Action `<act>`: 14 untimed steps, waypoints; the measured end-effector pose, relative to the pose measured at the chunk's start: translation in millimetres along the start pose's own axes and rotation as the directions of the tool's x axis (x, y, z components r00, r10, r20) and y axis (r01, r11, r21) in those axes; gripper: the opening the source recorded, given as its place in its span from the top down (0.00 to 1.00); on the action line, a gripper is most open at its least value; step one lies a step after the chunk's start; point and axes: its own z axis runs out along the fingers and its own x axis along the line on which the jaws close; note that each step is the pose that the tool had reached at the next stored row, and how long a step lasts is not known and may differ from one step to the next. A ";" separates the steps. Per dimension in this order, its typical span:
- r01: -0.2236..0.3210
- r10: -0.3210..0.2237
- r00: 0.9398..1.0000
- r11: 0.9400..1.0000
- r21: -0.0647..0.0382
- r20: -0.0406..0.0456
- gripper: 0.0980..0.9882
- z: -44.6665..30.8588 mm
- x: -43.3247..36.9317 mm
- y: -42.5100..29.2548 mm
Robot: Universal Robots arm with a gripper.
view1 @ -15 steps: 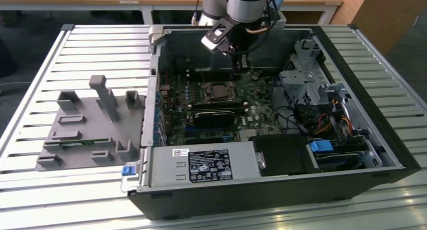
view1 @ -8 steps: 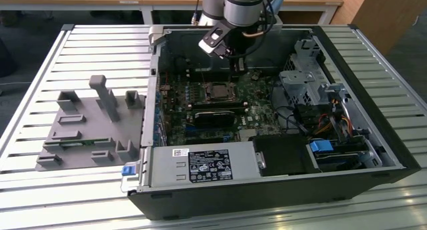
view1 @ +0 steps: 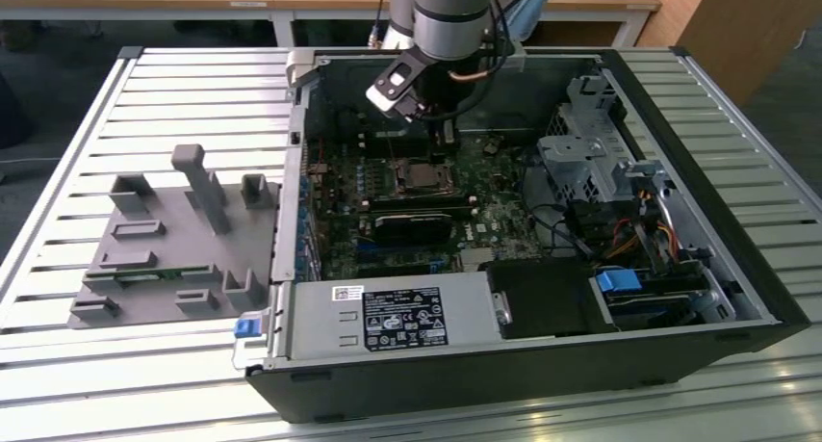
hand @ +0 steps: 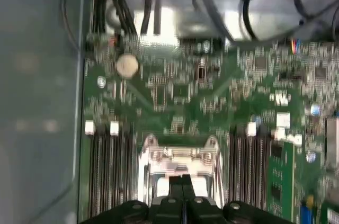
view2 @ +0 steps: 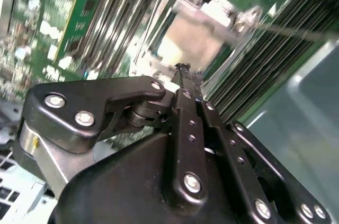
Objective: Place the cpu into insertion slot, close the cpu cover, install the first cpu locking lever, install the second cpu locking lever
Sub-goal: 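Close the cpu cover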
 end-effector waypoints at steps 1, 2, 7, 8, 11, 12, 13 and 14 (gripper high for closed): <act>0.000 0.000 1.000 1.000 0.000 0.000 0.99 0.4 0.0 -3.4; 0.000 0.000 1.000 1.000 0.000 0.000 0.99 0.6 0.1 -5.3; 0.000 0.000 1.000 1.000 0.000 -0.001 0.99 3.3 0.2 -17.2; 0.001 -0.001 1.000 1.000 0.000 -0.001 0.99 4.2 0.2 -19.2; 0.002 -0.002 1.000 1.000 0.000 -0.001 0.99 6.2 0.3 -25.6; 0.002 -0.002 1.000 1.000 0.000 -0.001 0.99 6.6 0.3 -27.7; 0.002 -0.002 1.000 1.000 0.000 -0.002 0.99 7.3 0.4 -29.4; 0.002 -0.002 1.000 1.000 0.000 -0.002 0.99 8.4 0.4 -30.7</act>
